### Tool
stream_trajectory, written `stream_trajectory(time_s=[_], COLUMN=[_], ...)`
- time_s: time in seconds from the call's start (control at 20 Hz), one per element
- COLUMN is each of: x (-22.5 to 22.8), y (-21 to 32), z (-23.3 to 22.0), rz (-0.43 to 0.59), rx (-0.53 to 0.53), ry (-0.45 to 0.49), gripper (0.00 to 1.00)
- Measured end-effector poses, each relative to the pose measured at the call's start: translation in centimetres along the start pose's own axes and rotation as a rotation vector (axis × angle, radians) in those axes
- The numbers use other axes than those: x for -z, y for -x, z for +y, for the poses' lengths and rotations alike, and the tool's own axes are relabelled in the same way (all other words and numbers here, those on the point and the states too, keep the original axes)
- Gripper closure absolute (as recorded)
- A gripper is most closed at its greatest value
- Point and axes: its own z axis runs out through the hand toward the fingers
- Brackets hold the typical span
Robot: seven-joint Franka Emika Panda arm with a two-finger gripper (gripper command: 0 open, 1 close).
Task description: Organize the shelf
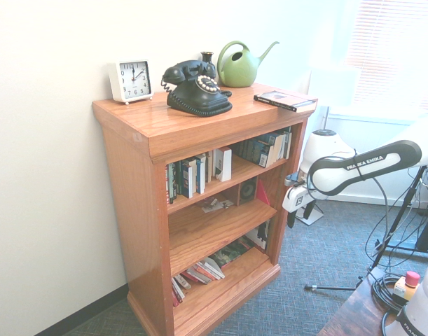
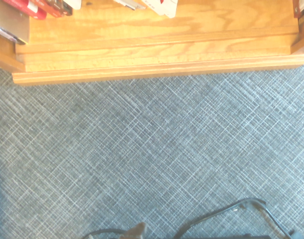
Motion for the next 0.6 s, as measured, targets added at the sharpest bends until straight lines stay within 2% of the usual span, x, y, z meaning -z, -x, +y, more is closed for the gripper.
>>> stream_trajectory(time_s=[0.3,0.45,0.6], x=[0.1,1.2,4.1], y=[-1.0,-3.0,-5.4], z=[0.3,1.3,2.8], rz=[0.052,0.178,0.335], rx=[0.017,0.016,0.009], ry=[0.027,0.079,0.132], gripper=[0.00,0.00,0.00])
